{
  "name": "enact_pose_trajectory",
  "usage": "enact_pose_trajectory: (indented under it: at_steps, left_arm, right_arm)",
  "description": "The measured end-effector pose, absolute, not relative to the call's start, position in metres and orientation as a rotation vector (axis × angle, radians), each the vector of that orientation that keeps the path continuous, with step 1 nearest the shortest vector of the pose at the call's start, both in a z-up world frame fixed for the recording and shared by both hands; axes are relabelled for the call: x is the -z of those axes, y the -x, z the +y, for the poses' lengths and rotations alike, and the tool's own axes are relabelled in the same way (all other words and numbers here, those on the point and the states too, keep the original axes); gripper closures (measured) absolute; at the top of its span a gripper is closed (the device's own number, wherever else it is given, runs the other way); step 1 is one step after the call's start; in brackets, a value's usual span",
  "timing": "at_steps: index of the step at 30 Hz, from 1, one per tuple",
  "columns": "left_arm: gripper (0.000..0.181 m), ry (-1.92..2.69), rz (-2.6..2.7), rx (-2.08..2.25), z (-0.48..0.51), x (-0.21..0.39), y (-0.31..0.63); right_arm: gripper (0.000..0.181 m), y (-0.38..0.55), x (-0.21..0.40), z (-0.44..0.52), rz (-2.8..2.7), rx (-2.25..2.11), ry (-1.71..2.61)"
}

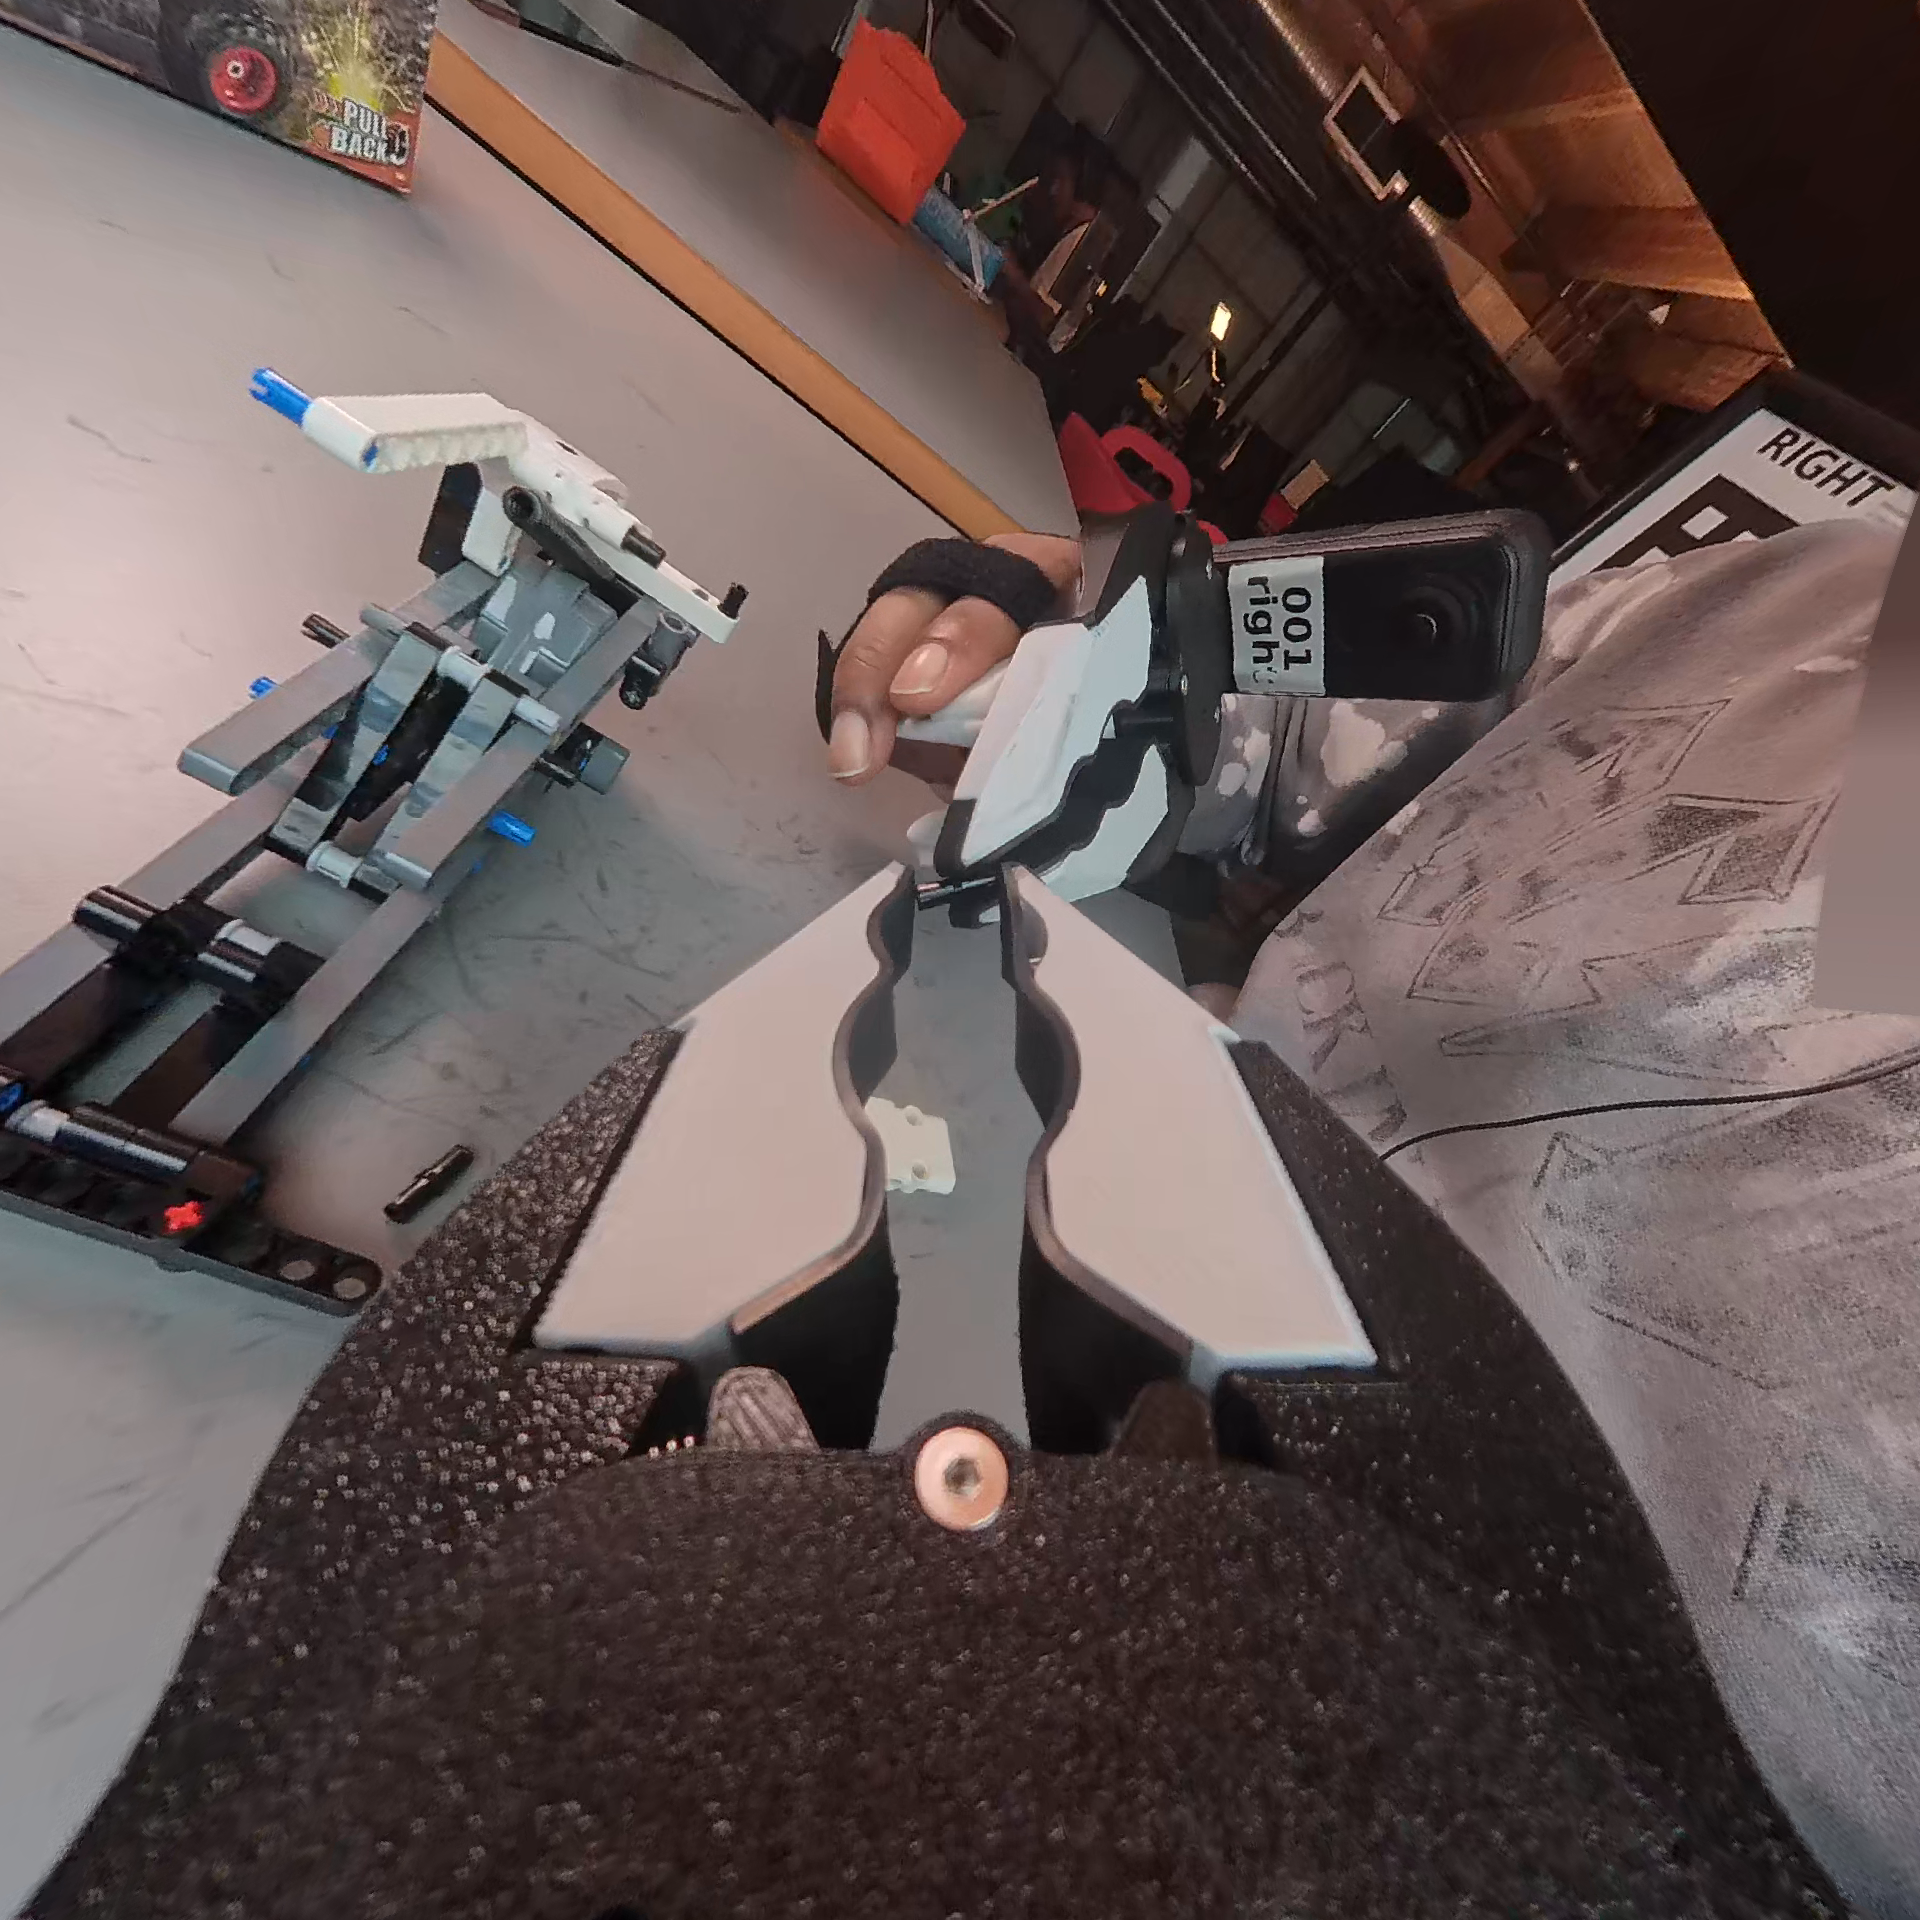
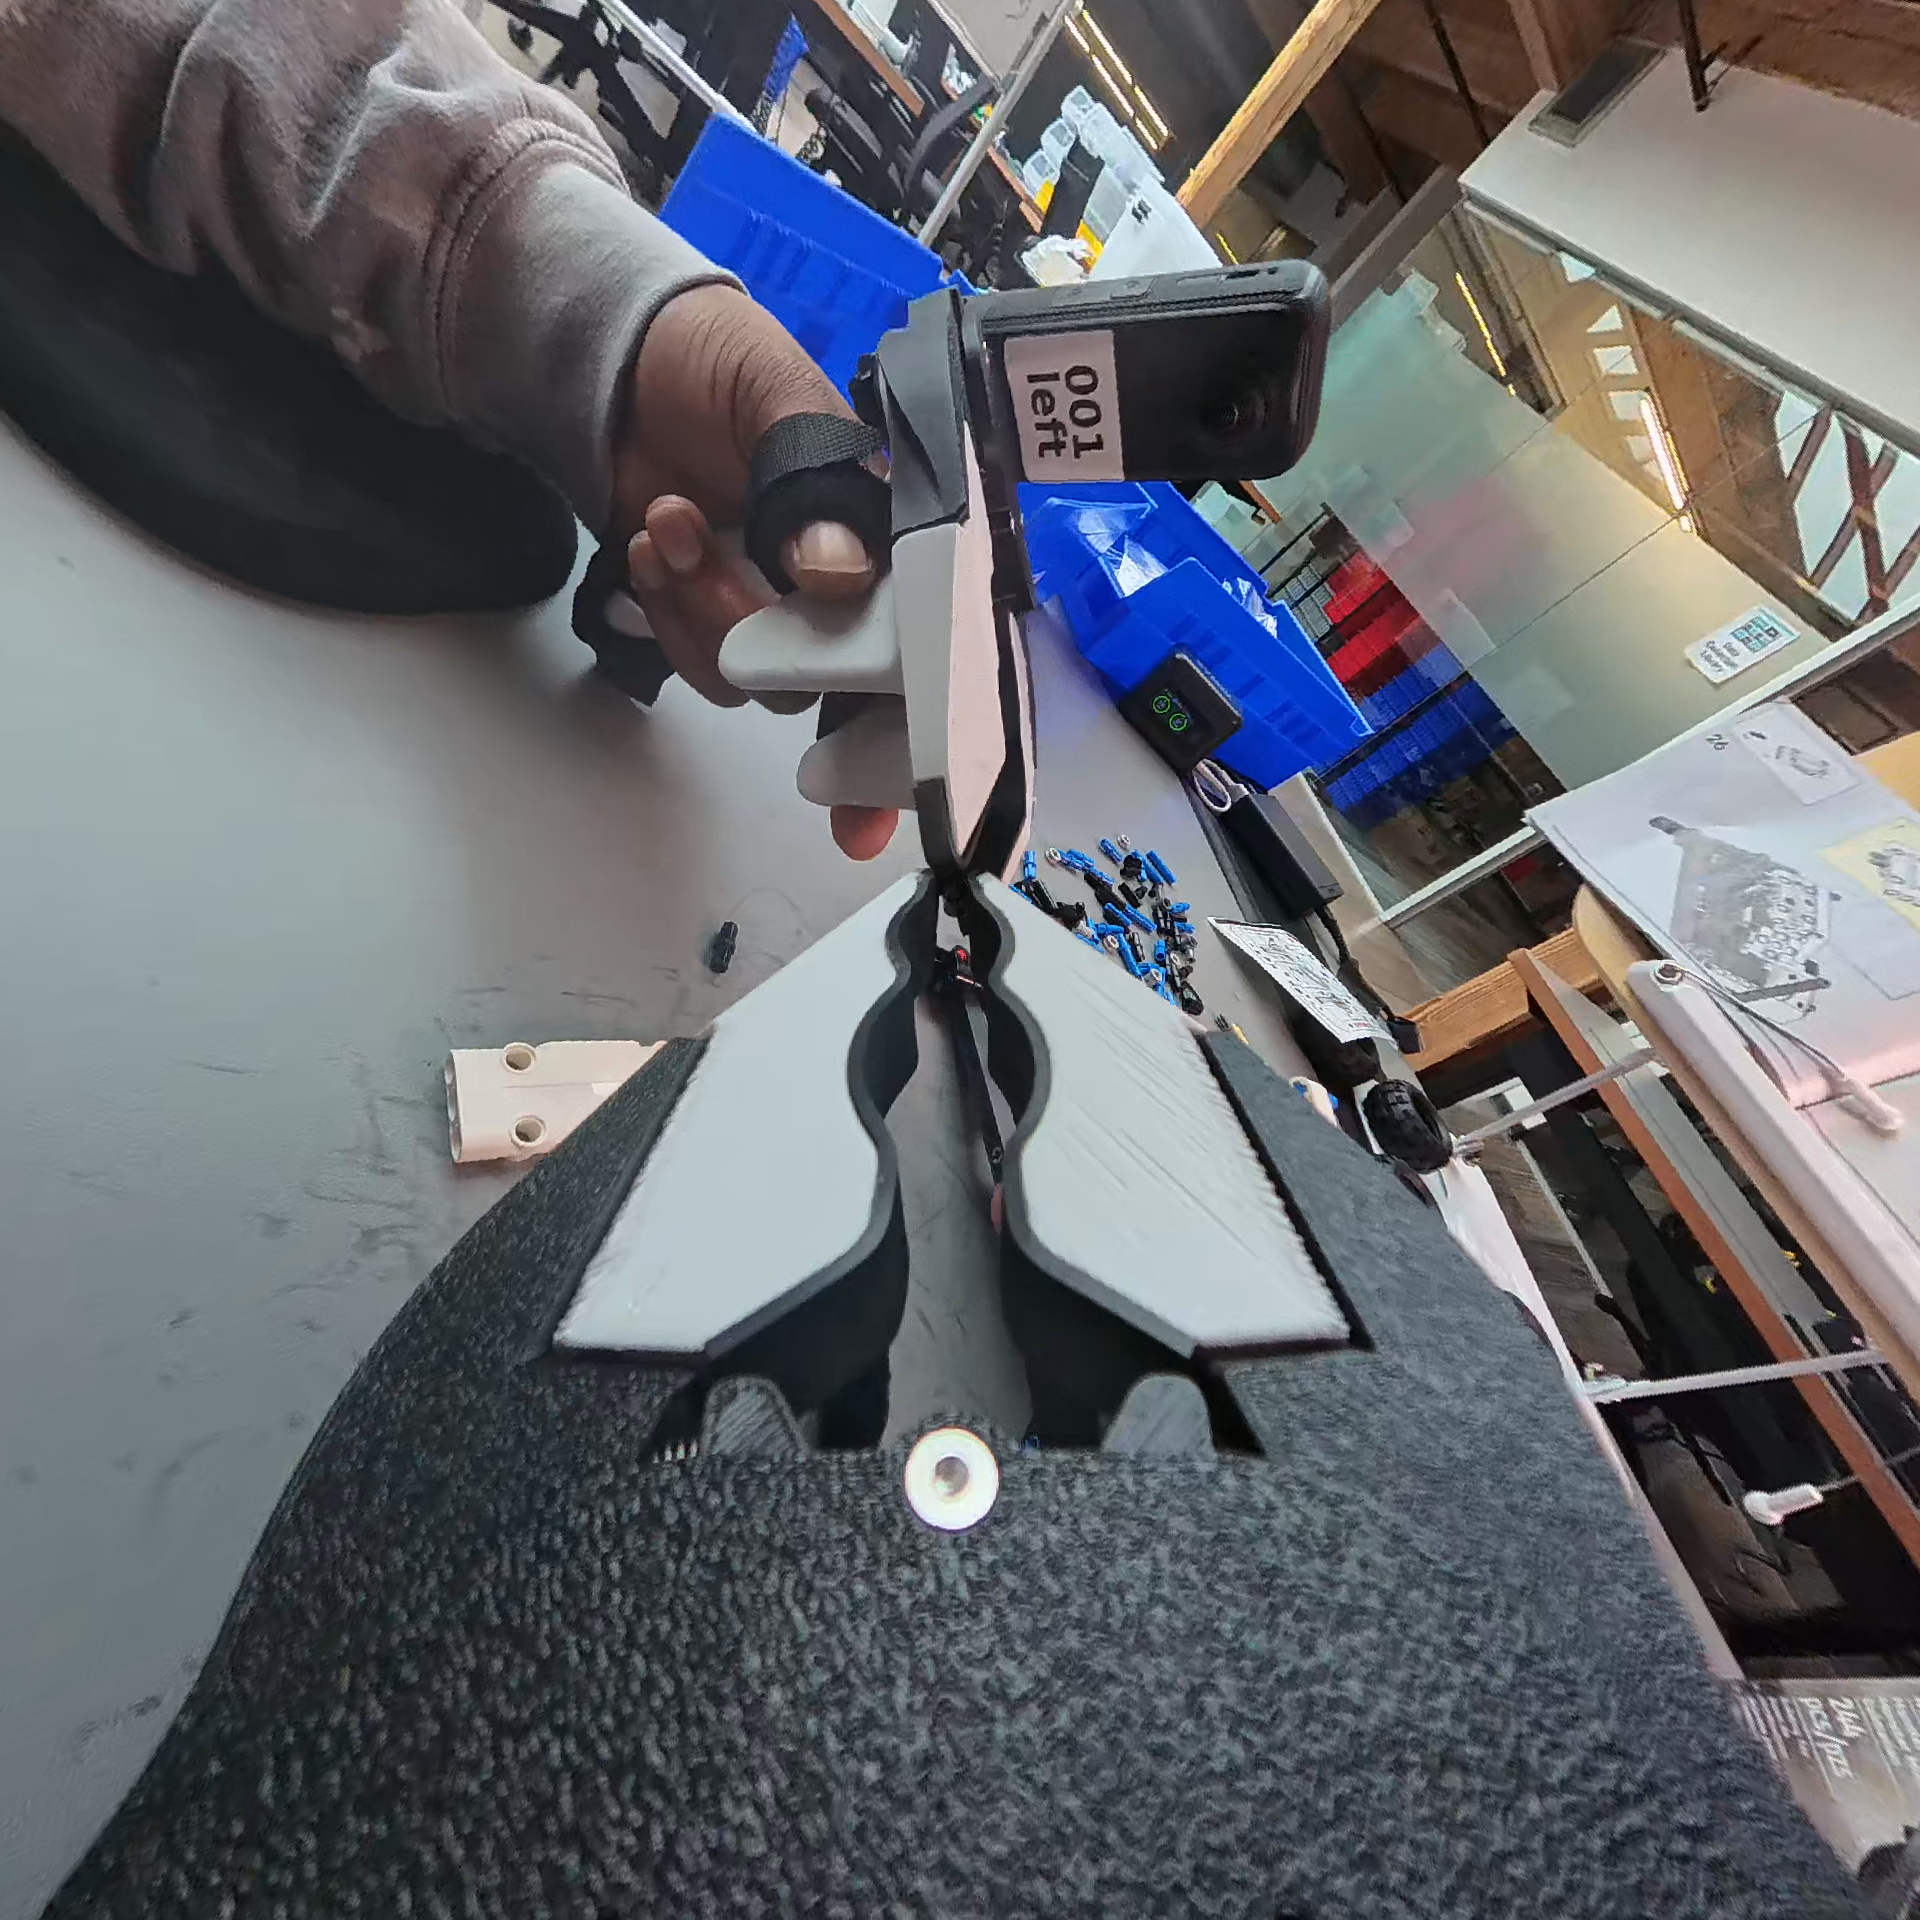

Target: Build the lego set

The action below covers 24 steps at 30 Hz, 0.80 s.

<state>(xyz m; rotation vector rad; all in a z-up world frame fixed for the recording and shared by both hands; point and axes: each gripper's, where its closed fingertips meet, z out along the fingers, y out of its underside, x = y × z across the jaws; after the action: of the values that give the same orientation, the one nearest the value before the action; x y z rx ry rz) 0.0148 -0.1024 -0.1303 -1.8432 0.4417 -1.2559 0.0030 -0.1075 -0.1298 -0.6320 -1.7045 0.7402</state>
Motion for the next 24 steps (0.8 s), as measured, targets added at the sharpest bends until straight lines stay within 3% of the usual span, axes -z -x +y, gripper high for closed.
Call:
enact_pose_trajectory:
  at_steps: [11, 18, 24]
  left_arm:
    - [0.158, 1.673, 0.412, 1.398, -0.109, 0.107, -0.016]
    - [0.166, 1.561, 0.423, 1.476, -0.113, 0.090, -0.025]
    - [0.171, 1.544, 0.449, 1.448, -0.115, 0.086, -0.028]
  right_arm:
    - [0.177, -0.013, 0.091, -0.107, -1.498, -1.343, 0.874]
    - [0.177, -0.017, 0.076, -0.110, -1.380, -1.733, 0.972]
    - [0.176, -0.019, 0.076, -0.114, -1.366, -1.821, 0.981]
